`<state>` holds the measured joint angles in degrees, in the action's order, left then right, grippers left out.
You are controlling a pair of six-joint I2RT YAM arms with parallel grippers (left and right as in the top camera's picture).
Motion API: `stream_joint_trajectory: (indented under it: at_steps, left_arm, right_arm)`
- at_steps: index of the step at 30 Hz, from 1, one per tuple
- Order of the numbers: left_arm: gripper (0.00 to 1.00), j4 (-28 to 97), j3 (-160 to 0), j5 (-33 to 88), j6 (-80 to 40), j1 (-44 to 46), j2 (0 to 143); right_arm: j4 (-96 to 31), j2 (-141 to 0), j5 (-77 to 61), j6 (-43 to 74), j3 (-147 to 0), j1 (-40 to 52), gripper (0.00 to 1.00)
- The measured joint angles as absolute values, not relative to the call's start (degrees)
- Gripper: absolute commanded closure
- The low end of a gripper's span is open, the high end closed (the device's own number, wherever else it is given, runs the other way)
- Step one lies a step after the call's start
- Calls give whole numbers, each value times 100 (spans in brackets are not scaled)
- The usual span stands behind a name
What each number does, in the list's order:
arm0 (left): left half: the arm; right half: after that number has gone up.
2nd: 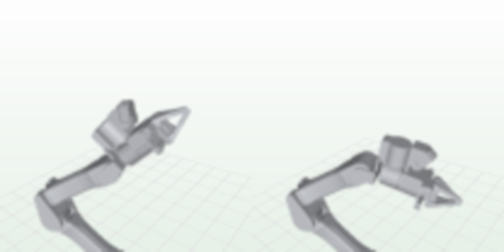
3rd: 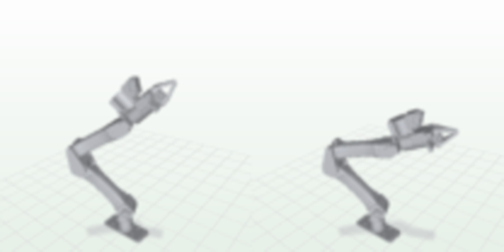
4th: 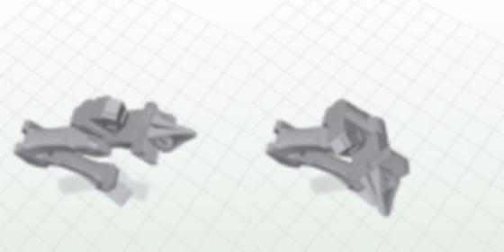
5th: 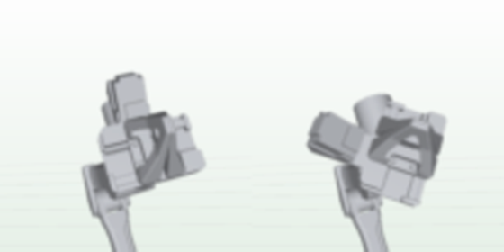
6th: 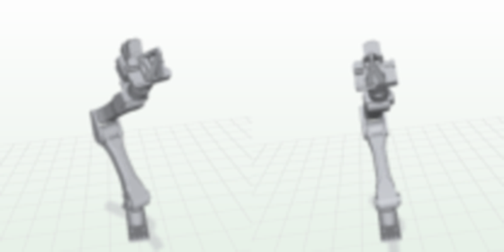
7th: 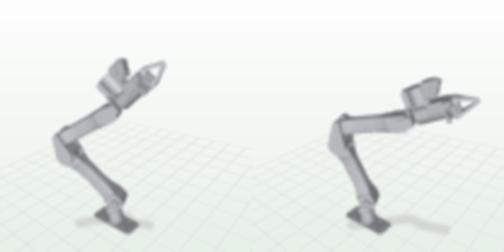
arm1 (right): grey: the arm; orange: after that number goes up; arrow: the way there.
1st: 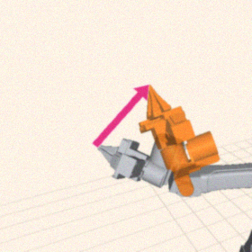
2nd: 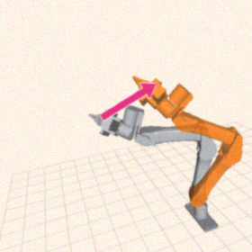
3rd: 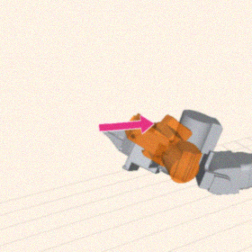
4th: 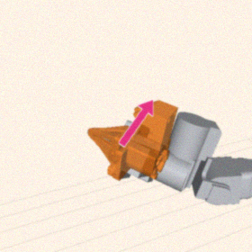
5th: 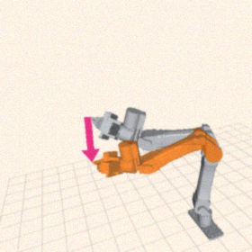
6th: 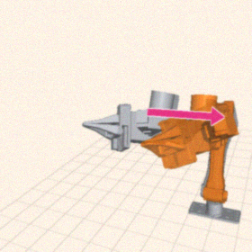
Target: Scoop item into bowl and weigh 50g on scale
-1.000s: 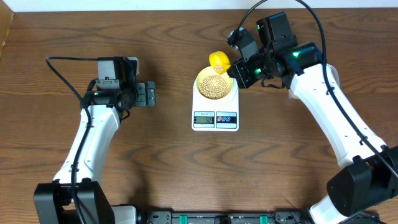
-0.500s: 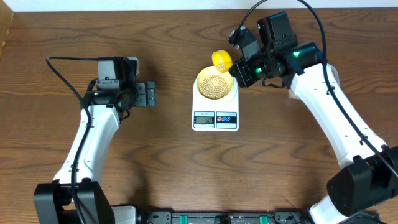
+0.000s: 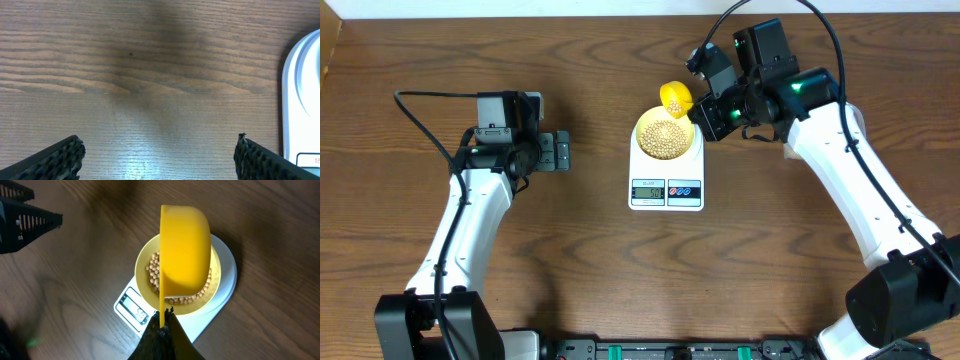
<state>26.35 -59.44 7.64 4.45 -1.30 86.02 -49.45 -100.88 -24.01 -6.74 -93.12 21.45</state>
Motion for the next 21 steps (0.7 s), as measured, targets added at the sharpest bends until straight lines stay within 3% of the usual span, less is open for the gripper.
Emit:
stream_joint_trajectory:
  at_steps: [21]
  left_arm:
    - [2,2635,-5944,762,445,-130,8602]
  right_arm:
    - [-4860,-10088,-2202,-801,-9312,2145,99]
